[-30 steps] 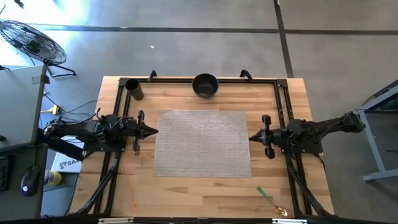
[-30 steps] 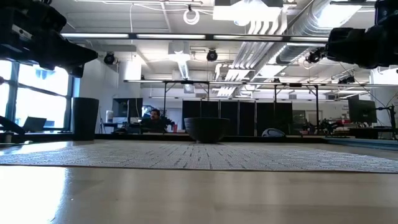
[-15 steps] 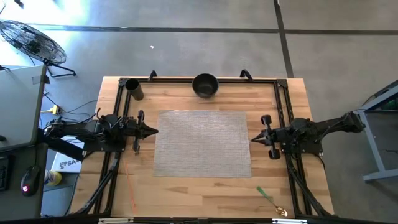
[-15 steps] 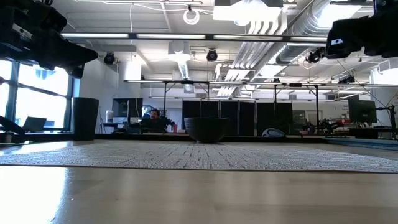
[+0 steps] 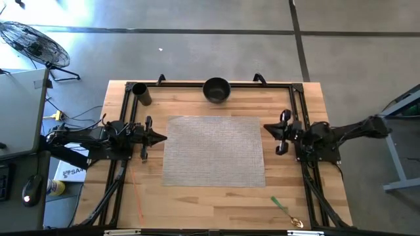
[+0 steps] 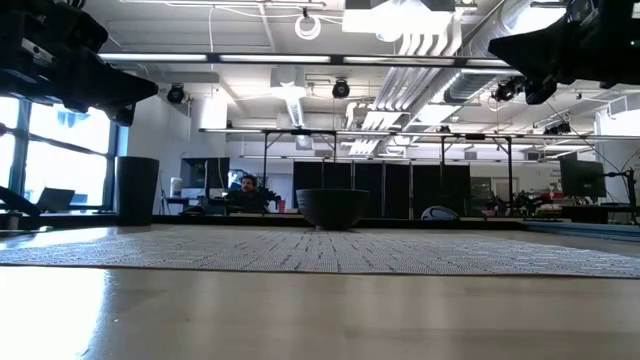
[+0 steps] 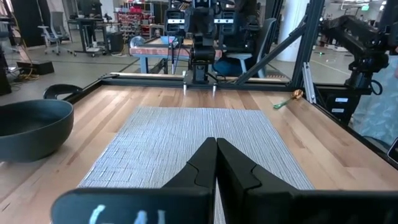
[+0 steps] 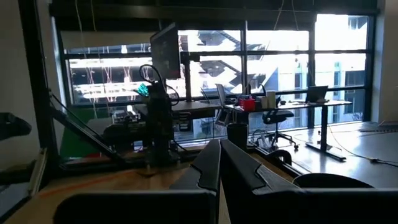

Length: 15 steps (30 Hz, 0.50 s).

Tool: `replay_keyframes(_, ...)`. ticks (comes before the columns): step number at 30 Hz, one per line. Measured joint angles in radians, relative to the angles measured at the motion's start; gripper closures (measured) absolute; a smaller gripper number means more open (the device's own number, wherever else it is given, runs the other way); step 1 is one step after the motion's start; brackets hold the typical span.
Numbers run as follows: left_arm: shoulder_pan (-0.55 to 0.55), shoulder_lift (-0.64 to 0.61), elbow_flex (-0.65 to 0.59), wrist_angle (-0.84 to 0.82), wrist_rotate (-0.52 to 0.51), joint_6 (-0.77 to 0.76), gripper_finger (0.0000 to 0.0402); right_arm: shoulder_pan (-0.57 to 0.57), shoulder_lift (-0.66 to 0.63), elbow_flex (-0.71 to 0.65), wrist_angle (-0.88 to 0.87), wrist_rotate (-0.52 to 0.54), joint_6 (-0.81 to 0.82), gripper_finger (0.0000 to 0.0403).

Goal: Pick & Place Utensil
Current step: Put the black bowl in the center of the gray mat

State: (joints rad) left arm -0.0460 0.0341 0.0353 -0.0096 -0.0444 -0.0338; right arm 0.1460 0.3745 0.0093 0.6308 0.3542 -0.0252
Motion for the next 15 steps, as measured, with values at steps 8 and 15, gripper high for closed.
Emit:
replay_keyframes(8, 0.0, 0.0, 0.0, 0.0, 0.0, 0.0, 0.0401, -0.078, 0.332, 0.086, 0.118, -0.001, 0.026, 0.04)
replay_keyframes(15, 0.0, 0.0, 0.0, 0.0, 0.0, 0.001, 0.0401, -0.143, 0.654, 0.284, 0.106, -0.03, 0.045, 0.0379)
